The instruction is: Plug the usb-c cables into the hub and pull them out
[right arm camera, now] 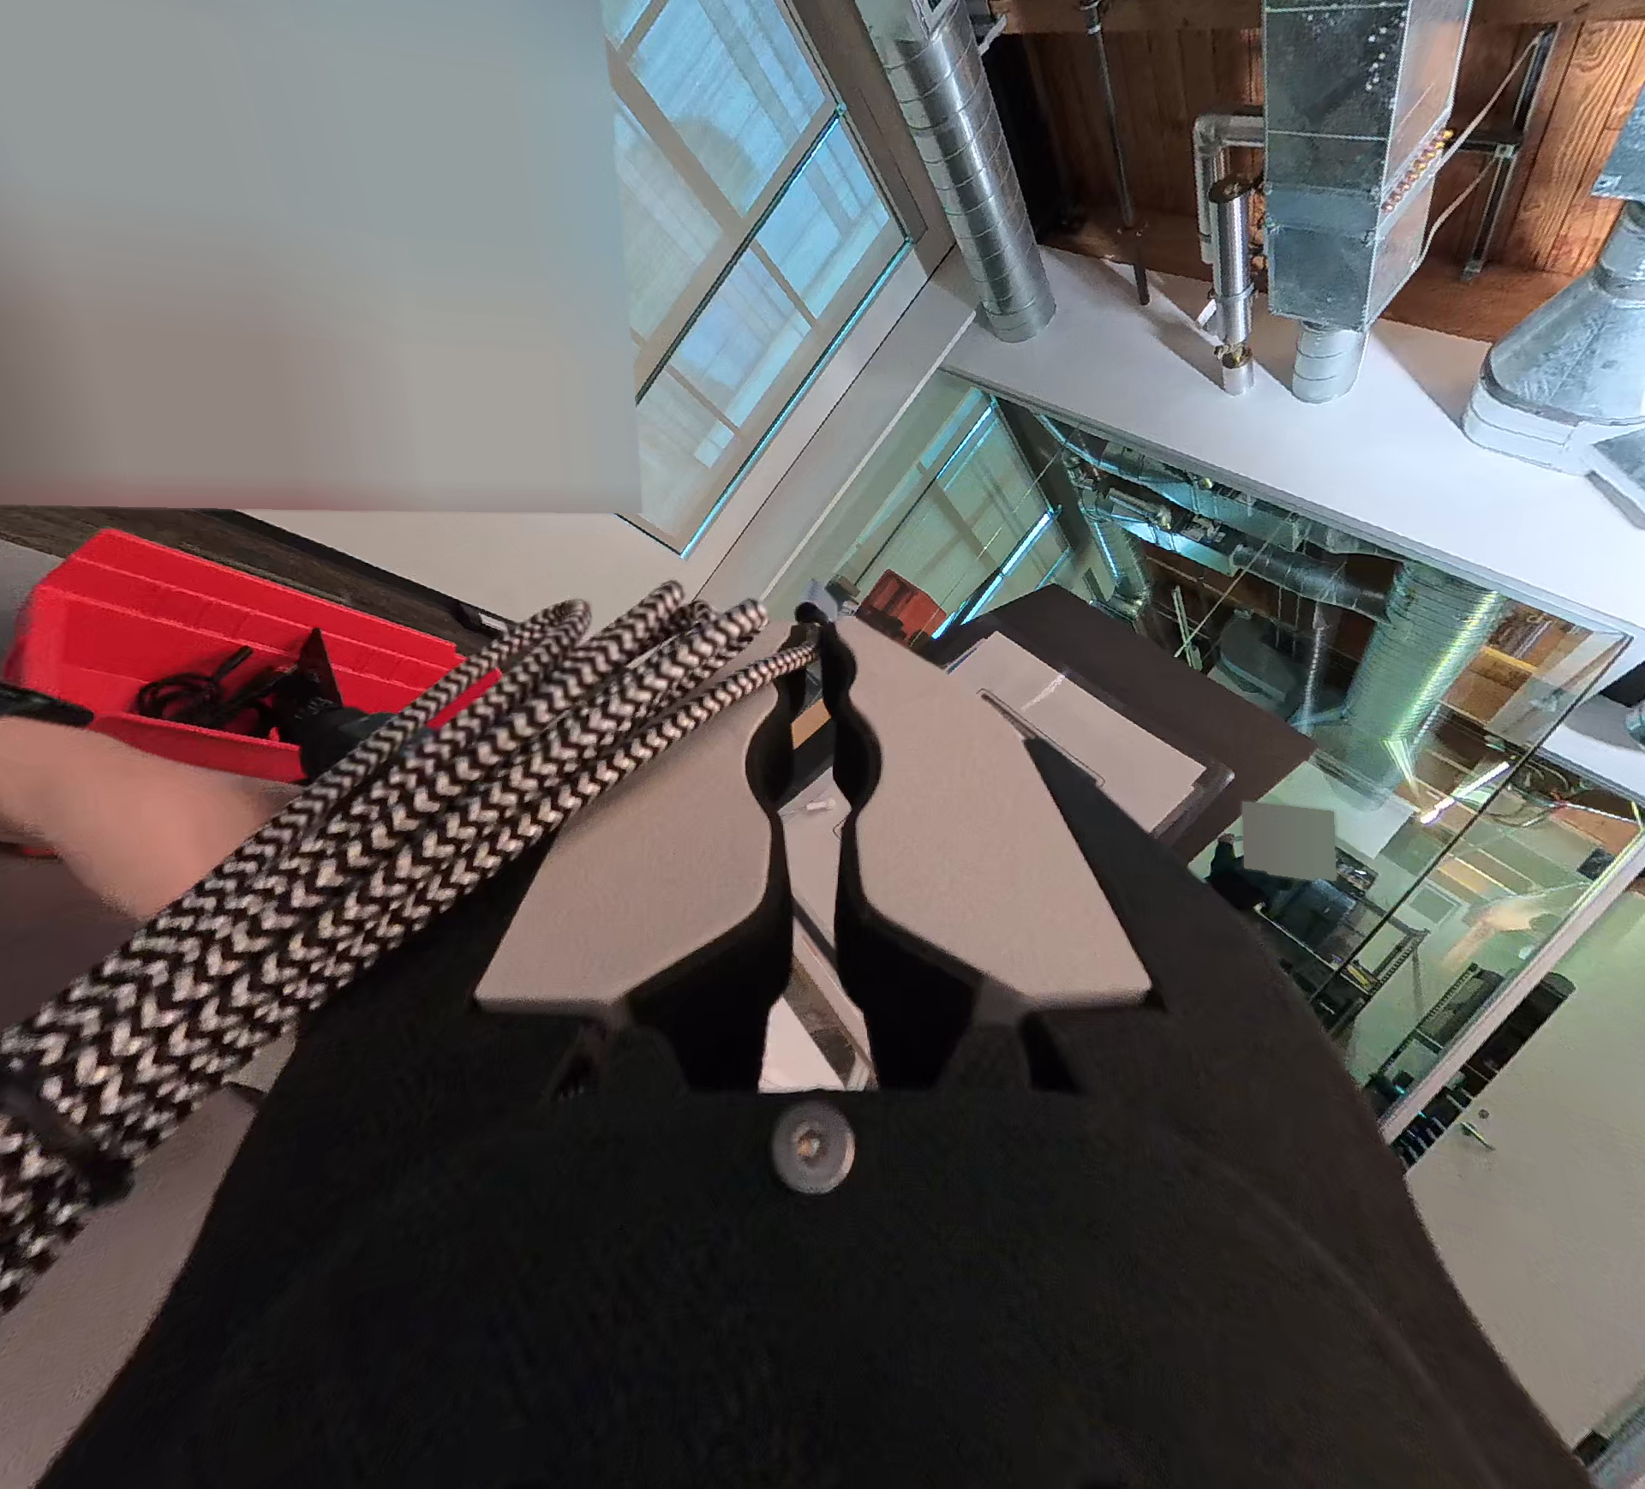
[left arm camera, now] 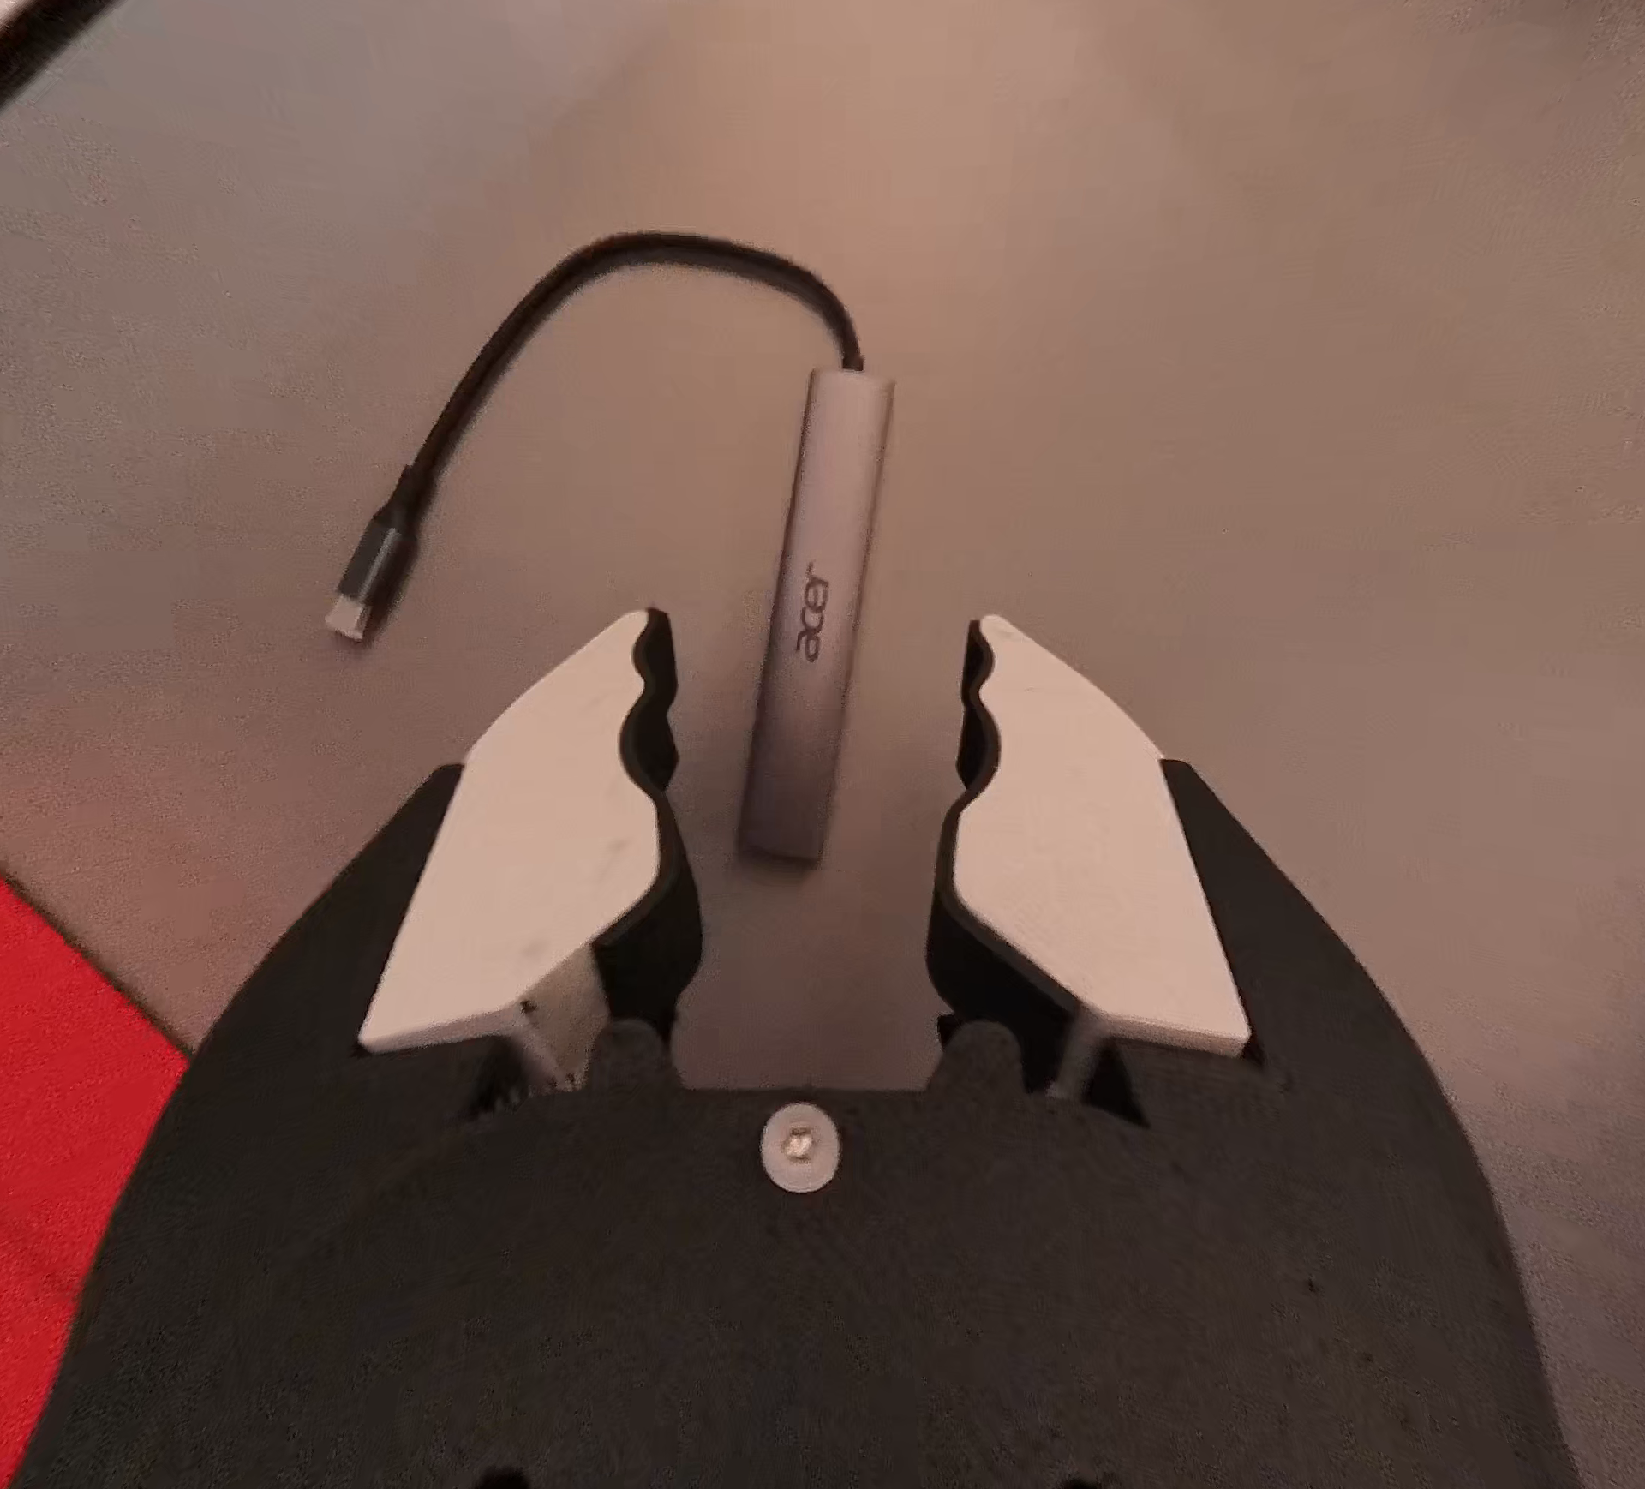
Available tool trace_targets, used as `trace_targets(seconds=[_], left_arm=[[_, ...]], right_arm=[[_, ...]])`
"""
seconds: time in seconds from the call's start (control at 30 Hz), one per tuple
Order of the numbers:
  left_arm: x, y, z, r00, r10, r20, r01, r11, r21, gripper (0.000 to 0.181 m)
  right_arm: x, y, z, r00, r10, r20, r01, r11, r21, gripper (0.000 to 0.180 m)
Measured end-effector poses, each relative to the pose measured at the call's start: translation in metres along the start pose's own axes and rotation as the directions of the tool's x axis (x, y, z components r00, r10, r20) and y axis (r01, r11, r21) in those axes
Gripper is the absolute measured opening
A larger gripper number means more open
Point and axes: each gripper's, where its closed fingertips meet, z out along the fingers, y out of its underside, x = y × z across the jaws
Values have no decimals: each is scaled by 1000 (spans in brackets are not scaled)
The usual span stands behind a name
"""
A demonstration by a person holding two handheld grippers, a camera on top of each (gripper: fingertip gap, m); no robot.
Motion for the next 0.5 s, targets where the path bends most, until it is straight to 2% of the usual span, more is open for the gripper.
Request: trace_targets(seconds=[0.1,0.23,0.5], left_arm=[[-8,12,8,1000,-1,20,2,998,-58,62],[-6,30,15,999,-36,-26,32,986,-165,61],[-11,32,18,1000,-4,2,4,985,-174,56]], right_arm=[[-1,3,1,1000,-2,7,2,1000,-9,3],[-1,3,1,1000,-6,13,6,1000,-11,3],[5,-2,-4,1000,-8,1,8,1000,-3,3]])
